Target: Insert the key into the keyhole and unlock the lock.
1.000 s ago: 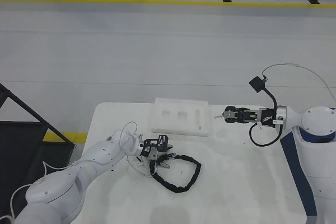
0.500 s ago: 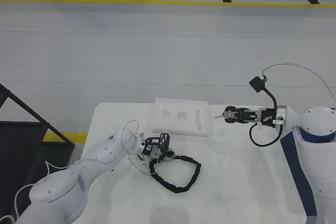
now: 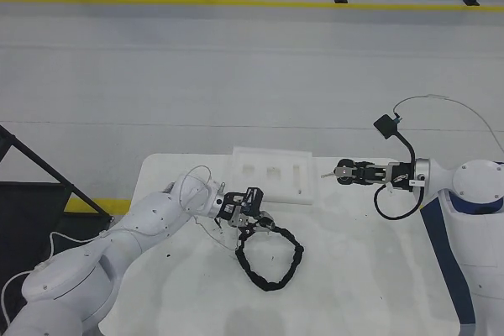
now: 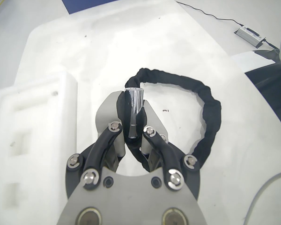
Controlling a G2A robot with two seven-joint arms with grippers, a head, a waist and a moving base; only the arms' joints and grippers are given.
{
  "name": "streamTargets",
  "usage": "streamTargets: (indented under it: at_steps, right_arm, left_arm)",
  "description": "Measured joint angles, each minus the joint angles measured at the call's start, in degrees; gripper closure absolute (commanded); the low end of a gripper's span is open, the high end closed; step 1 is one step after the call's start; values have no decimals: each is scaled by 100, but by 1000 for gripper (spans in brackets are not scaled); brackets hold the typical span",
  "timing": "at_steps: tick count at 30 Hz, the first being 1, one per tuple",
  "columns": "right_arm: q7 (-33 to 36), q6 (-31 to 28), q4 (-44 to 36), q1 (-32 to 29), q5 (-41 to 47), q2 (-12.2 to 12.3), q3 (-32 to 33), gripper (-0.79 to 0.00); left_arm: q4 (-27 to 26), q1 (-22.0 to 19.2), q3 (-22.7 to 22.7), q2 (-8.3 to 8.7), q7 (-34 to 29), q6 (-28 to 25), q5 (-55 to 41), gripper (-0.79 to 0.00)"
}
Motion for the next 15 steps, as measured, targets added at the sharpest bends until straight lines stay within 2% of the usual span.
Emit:
streamTargets:
  at_steps: [5, 10, 15]
  right_arm:
    - [65, 212, -169, -98, -225, 23, -166, 0]
    - [398, 567, -411, -180, -335, 73, -332, 0]
    - [440, 762, -781, -432, -271, 133, -268, 0]
  left_arm:
    - [-840, 1, -288, 265, -479, -33, -392, 0]
    - [-1691, 34, -461, 521, -1373, -31, -1175, 0]
    - [-2418, 56, -560, 722, -2326, -31, -1962, 0]
